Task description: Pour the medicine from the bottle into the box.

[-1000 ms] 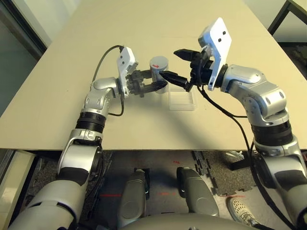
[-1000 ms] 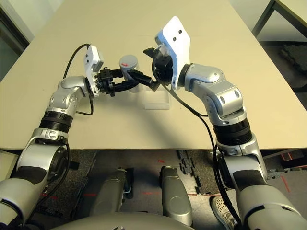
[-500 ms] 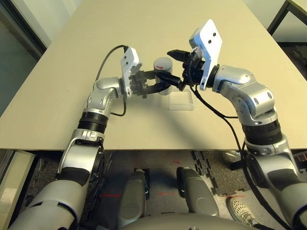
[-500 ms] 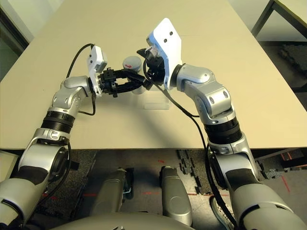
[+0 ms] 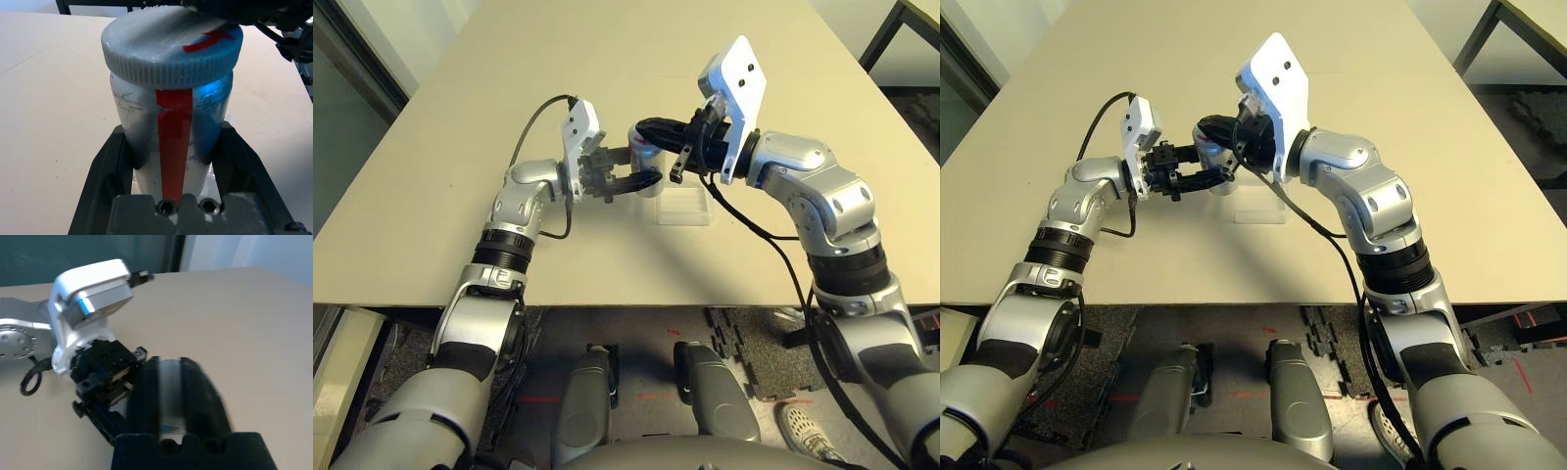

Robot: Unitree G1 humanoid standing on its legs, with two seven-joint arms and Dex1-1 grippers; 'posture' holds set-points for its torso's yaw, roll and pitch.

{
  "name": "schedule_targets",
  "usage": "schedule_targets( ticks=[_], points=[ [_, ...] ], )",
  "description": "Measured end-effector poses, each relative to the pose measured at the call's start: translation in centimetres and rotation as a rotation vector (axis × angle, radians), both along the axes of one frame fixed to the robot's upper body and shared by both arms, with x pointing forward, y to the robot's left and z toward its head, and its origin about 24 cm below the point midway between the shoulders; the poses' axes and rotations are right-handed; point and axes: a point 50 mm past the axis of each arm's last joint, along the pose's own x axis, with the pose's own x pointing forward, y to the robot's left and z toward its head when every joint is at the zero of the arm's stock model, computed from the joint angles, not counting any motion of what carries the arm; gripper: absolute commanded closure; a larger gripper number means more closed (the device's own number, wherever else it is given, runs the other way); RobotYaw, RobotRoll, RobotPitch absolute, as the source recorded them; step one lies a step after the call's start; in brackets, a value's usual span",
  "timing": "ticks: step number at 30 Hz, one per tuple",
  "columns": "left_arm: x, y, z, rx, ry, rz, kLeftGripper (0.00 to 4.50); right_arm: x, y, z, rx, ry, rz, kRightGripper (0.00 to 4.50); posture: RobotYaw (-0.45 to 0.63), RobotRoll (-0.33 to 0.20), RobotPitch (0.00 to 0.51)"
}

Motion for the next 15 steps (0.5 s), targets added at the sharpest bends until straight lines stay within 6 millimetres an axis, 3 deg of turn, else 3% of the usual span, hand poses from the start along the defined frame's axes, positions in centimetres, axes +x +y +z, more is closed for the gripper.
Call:
schedule_targets(
  ticks=[8, 15],
  points=[
    [0.01, 0.10, 0.05, 0.006, -0.013, 0.002, 2.09, -0.10, 0.19, -0.29, 0.004, 0.047, 0.023, 0.00, -0.14, 0.000, 0.143],
    [-0.03, 0.08, 0.16, 0.006, -0.027, -0.007, 2.09, -0.09, 0.16, -0.40, 0.001, 0.060, 0.024, 0.00, -0.14, 0.000, 0.135]
  ],
)
